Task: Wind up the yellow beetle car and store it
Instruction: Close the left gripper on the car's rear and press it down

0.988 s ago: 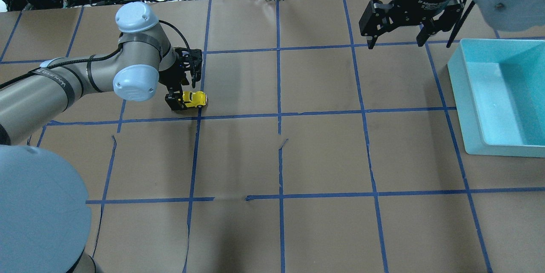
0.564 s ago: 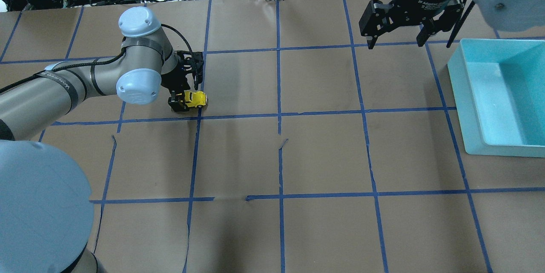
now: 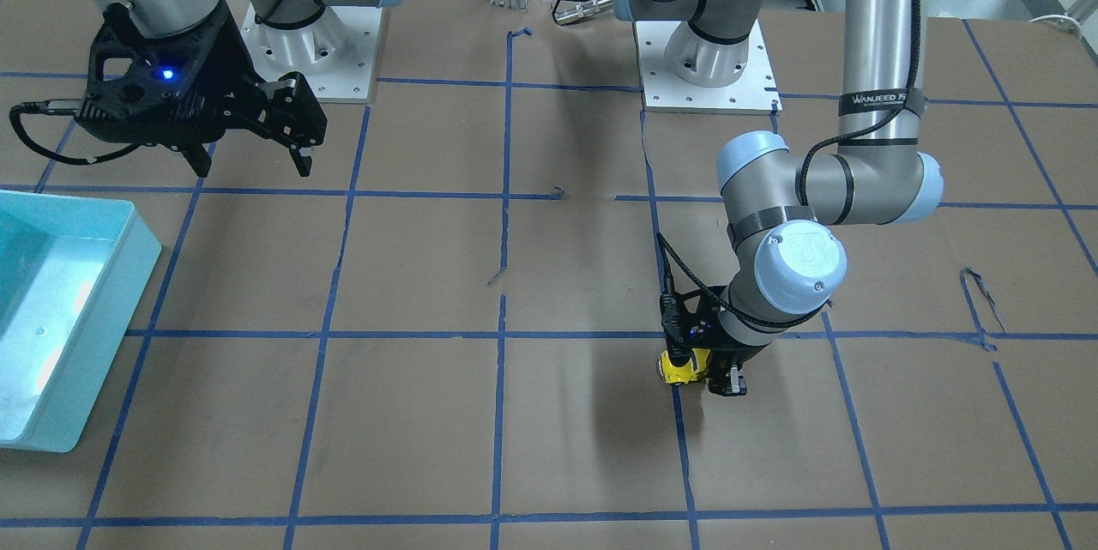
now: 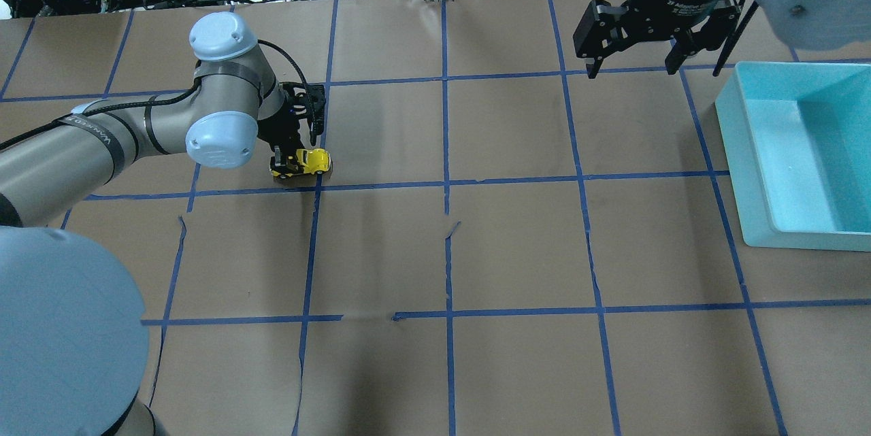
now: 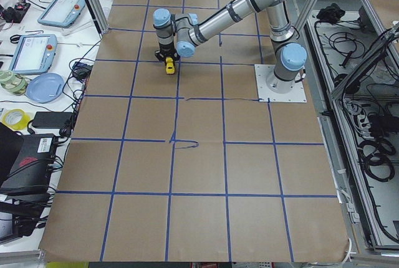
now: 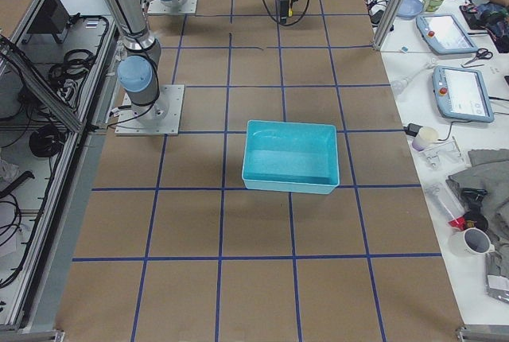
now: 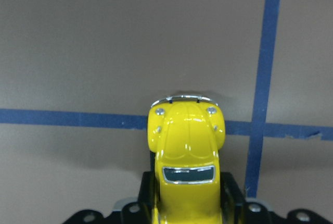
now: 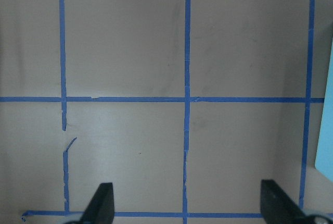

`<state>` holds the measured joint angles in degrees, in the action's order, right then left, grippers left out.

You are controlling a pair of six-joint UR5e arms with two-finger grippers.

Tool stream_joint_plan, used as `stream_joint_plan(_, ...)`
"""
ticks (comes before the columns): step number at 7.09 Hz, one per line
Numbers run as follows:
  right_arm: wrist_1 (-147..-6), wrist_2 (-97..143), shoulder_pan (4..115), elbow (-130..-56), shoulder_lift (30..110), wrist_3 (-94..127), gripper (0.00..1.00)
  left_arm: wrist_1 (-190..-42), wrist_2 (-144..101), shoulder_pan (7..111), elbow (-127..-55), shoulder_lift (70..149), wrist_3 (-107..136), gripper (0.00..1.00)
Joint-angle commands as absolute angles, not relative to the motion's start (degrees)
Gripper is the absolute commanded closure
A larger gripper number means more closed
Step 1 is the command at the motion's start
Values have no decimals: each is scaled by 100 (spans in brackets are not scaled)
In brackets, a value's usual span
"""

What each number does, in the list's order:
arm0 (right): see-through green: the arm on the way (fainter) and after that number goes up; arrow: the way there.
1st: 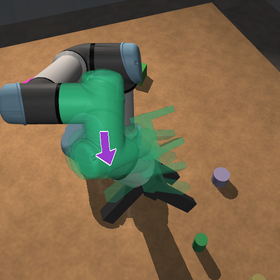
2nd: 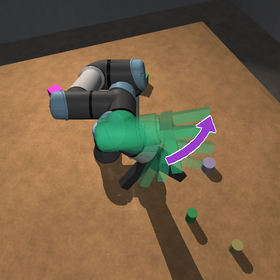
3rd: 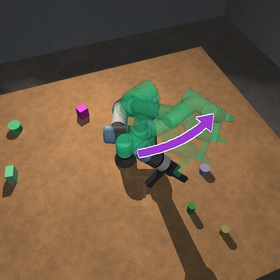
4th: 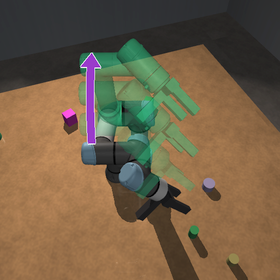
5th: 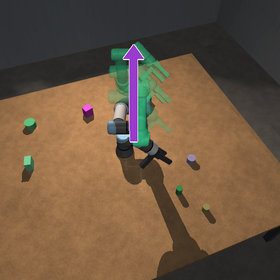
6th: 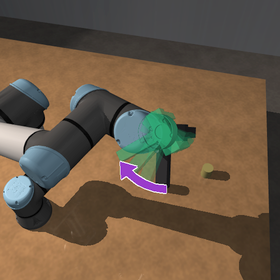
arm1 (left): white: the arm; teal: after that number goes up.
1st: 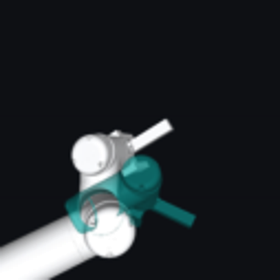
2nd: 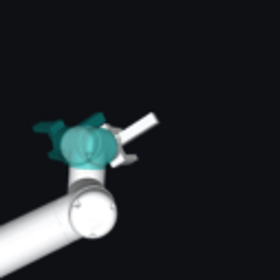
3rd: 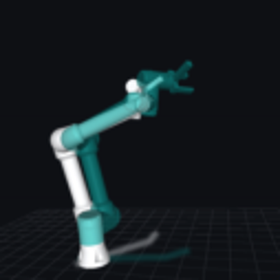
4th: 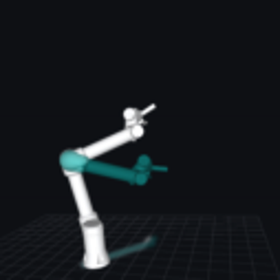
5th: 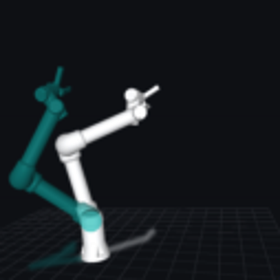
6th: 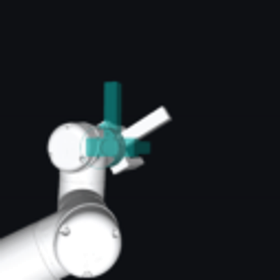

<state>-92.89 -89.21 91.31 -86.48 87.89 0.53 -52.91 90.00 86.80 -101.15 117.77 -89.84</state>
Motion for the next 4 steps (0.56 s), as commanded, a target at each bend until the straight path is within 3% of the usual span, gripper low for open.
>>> stream_joint_plan(1, -9290, -8921, 9123, -8648, 8789, 53, 0, -5291, 9009, 8640, -10134, 11777, -9245, 79)
stream_joint_plan(4, -9290, -8921, 9123, -8648, 8780, 53, 0, -5213, 9009, 8596, -10186, 11777, -9359, 81)
